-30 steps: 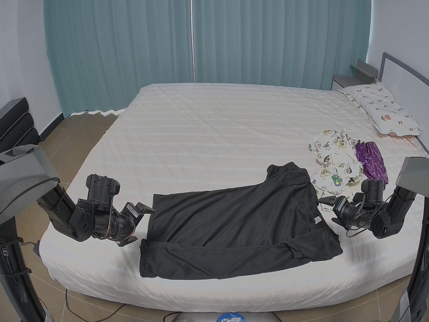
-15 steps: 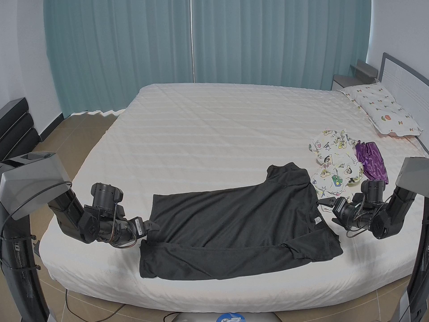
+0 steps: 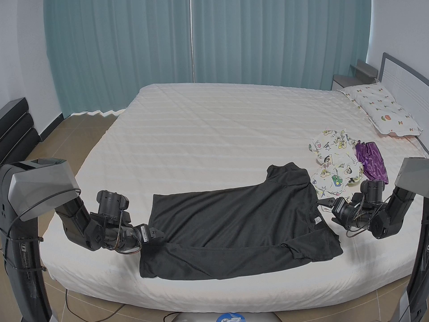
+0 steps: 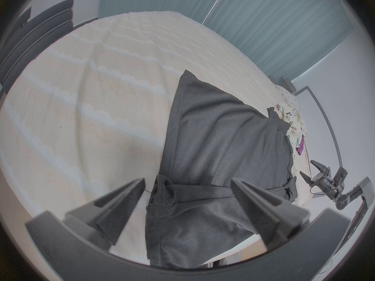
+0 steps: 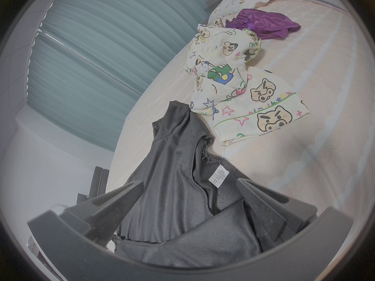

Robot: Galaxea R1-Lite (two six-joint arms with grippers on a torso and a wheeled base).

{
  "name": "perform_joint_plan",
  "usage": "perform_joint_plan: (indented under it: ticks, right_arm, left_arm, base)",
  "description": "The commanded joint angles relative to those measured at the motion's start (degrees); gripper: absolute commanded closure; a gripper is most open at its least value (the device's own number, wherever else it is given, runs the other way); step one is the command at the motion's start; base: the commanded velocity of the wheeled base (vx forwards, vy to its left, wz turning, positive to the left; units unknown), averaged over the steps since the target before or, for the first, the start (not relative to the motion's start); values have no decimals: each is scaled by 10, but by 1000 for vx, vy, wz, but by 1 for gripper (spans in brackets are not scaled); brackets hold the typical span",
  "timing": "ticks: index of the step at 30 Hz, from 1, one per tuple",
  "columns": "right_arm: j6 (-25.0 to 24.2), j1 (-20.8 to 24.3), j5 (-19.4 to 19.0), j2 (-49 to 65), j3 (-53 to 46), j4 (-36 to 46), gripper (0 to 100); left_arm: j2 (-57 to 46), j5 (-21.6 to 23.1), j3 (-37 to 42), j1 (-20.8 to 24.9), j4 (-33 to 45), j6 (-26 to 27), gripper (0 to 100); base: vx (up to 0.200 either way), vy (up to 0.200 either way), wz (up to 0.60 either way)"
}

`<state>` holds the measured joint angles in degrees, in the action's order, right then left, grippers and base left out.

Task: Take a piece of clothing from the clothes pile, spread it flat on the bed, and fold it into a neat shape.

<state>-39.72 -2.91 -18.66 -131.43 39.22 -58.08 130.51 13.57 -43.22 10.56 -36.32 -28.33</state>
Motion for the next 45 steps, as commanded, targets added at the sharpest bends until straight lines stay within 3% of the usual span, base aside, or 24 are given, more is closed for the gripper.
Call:
perform_joint_plan:
  ticks: [1,8,9,13,15,22,31,35,45]
  right_arm:
    - [3,0,-1,-1,-3,0,0]
    - [48,-4,-15,-13,-1,3,0]
    - [68,-3,-26,-18,6,8,0]
    - [101,-1,-32,-23,33,42,0]
    - [141,-6,-32,-25,53,81,0]
    - [169,-4,-34,-40,90,127,0]
    - [206,-9,-61,-53,90,126,0]
    - [257,-10,-66,-67,91,127,0]
    - [286,-9,-66,-88,94,125,0]
  left_arm:
    - [6,-1,4,3,-2,-2,100]
    - [-3,-8,43,1,-25,-21,100]
    - [-6,-9,44,3,-33,-72,100]
    - [-18,-13,47,4,-67,-134,100]
    - [-19,-13,59,-1,-79,-135,100]
    - [-19,-12,61,-5,-82,-136,100]
    - [-20,-12,63,-9,-81,-137,100]
    - [-18,-12,63,-10,-82,-137,100]
    - [-16,-12,61,-10,-81,-138,100]
  base:
    - [0,0,0]
    - [0,0,0]
    - [0,0,0]
    - [0,0,0]
    - [0,0,0]
    - [0,0,0]
    - [0,0,0]
    - [0,0,0]
    - [0,0,0]
